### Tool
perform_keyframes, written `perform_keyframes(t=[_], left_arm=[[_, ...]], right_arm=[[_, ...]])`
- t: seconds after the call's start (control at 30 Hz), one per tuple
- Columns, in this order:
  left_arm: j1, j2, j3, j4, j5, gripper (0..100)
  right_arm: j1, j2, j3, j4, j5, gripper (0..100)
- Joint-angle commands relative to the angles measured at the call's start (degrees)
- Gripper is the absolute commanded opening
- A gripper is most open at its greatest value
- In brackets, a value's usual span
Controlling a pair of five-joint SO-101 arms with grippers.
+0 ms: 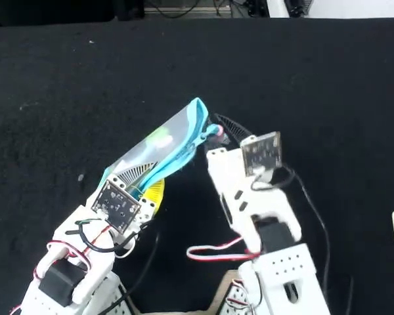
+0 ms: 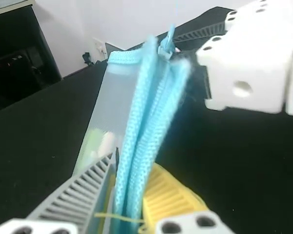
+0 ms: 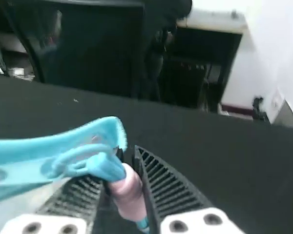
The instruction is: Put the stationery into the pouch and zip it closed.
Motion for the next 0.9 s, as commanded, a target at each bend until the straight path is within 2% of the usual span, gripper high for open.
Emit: perform_keyframes(t=[0.0, 0.3, 0.53, 0.87], left_arm=[[-0.4, 0.4, -1.2, 1.6, 0.8, 3], [-0.4, 0.4, -1.2, 1.6, 0.5, 3], [-0.4, 0.4, -1.2, 1.6, 0.5, 3], [-0.4, 0.4, -1.2, 1.6, 0.6, 3]], right_arm=[[5.0, 6.9, -5.5, -1.4, 0.5, 1.0], [6.6, 14.5, -5.8, -8.7, 0.9, 1.0], [10.2, 25.9, -6.9, -19.8, 0.5, 1.0], [12.1, 42.4, -15.7, -20.3, 0.5, 1.0]])
